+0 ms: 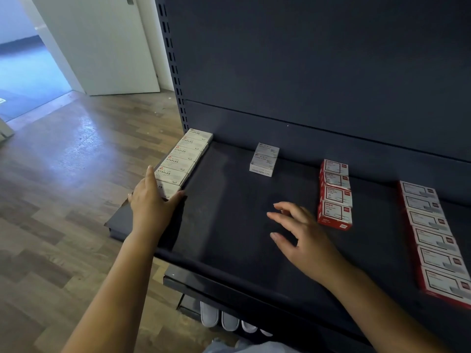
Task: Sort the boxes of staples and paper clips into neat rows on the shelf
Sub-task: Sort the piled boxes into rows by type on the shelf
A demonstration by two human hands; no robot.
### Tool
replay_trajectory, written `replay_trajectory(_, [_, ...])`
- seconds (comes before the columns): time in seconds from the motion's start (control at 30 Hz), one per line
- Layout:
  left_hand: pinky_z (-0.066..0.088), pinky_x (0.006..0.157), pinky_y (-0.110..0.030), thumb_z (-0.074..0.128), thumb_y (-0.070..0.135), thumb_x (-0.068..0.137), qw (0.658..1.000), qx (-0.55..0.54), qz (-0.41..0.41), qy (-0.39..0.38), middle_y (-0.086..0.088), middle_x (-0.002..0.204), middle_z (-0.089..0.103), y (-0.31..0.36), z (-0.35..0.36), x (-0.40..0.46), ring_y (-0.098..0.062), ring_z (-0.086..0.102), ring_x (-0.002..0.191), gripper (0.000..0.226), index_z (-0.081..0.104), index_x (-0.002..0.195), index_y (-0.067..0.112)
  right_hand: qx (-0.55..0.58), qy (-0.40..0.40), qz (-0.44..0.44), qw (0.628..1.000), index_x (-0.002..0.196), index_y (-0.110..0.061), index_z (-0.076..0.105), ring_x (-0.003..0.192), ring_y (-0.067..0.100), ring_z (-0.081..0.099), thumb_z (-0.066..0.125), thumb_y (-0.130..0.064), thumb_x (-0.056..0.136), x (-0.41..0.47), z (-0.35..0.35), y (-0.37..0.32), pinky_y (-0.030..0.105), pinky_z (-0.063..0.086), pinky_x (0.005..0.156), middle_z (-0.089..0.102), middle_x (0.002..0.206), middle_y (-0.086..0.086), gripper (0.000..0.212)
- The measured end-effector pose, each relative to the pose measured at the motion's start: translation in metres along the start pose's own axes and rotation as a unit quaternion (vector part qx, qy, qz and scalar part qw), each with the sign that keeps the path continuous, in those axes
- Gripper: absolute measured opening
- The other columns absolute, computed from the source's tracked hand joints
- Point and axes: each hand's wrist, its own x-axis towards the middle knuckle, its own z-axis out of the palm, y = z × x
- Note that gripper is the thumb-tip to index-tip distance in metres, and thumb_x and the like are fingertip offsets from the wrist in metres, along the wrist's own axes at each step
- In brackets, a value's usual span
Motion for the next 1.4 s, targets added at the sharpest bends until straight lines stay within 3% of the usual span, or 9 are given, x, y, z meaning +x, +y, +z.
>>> replay_trajectory(0.2, [0.027,0.102,-0.048,0.069,0.04,0.08,0.999,0.036,0.016,-0.016,-0.024,0.134,0.044,-0.002,-0.002,0.003,-0.04,0.038,0.122,0.086,0.025,0.144,0.004,0.007,0.0,-0.005,1.0,0.125,-0.016,0.058,0.119,0.004,0.037,0.063,-0.019,0.087,-0.002,-0.002,0.001,0.017,0.027,0.098,0.045,0.132,-0.006,0.038])
replay_trajectory(0.3, [0.028,0.101,-0.058,0.068,0.044,0.079,0.996,0.083,0.039,-0.016,-0.02,0.134,0.043,-0.004,-0.003,0.001,-0.038,0.036,0.123,0.081,0.032,0.141,0.008,0.003,0.005,-0.009,1.0,0.123,-0.016,0.059,0.118,0.004,0.038,0.057,-0.027,0.085,0.0,-0.005,0.001,0.021,0.03,0.097,0.048,0.131,-0.004,0.04])
replay_trajectory(0.43, [0.029,0.096,-0.066,0.074,0.036,0.076,0.99,0.079,0.11,0.039,-0.021,0.133,0.047,-0.001,-0.001,-0.014,-0.041,0.039,0.124,0.072,0.045,0.134,0.003,0.008,0.006,-0.002,1.0,0.123,-0.015,0.06,0.115,-0.002,0.035,0.056,-0.028,0.085,-0.003,-0.011,0.003,0.01,0.024,0.094,0.047,0.13,-0.005,0.04])
replay_trajectory(0.57, [0.035,0.095,-0.063,0.054,0.047,0.082,0.985,0.047,0.167,0.021,-0.02,0.127,0.054,0.019,0.008,-0.035,-0.042,0.045,0.121,0.065,0.05,0.129,0.003,0.021,0.019,0.019,0.999,0.123,-0.015,0.059,0.117,0.007,0.041,0.062,-0.021,0.087,-0.012,-0.02,0.011,0.014,0.027,0.096,0.043,0.127,-0.011,0.036])
replay_trajectory(0.7, [0.041,0.089,-0.063,0.047,0.047,0.082,0.968,0.003,0.25,-0.001,-0.016,0.121,0.058,0.06,0.021,-0.062,-0.04,0.049,0.117,0.061,0.053,0.125,0.004,0.027,0.036,0.042,0.998,0.123,-0.015,0.06,0.119,0.009,0.042,0.065,-0.015,0.085,-0.028,-0.034,0.022,0.022,0.03,0.099,0.041,0.127,-0.013,0.038])
replay_trajectory(1.03, [0.028,0.1,-0.058,0.045,0.04,0.083,0.922,-0.053,0.379,-0.064,-0.009,0.13,0.053,0.187,0.053,-0.128,-0.031,0.039,0.128,0.057,0.046,0.132,0.011,0.001,0.11,0.069,0.992,0.117,-0.01,0.063,0.111,0.016,0.05,0.058,-0.023,0.08,-0.087,-0.093,0.068,0.022,0.034,0.093,0.052,0.126,0.002,0.039])
replay_trajectory(1.17, [0.032,0.1,-0.061,0.045,0.039,0.086,0.903,-0.065,0.416,-0.087,-0.011,0.129,0.054,0.239,0.068,-0.157,-0.034,0.043,0.126,0.054,0.048,0.131,0.009,0.0,0.147,0.096,0.984,0.115,-0.008,0.064,0.112,0.013,0.046,0.059,-0.02,0.08,-0.121,-0.124,0.1,0.009,0.034,0.096,0.053,0.124,0.006,0.037])
replay_trajectory(1.27, [0.037,0.097,-0.061,0.045,0.038,0.087,0.884,-0.084,0.447,-0.104,-0.011,0.128,0.056,0.279,0.085,-0.181,-0.035,0.043,0.126,0.053,0.047,0.132,0.01,-0.024,0.164,0.115,0.98,0.114,-0.005,0.064,0.112,0.013,0.043,0.058,-0.021,0.08,-0.151,-0.15,0.125,0.011,0.028,0.097,0.054,0.123,0.011,0.038])
replay_trajectory(1.4, [0.032,0.098,-0.061,0.044,0.039,0.085,0.866,-0.092,0.475,-0.127,-0.009,0.126,0.057,0.33,0.11,-0.216,-0.035,0.046,0.124,0.054,0.048,0.131,0.011,-0.06,0.192,0.144,0.969,0.111,-0.005,0.066,0.111,0.015,0.044,0.061,-0.019,0.078,-0.195,-0.18,0.159,0.01,0.029,0.097,0.056,0.12,0.013,0.036])
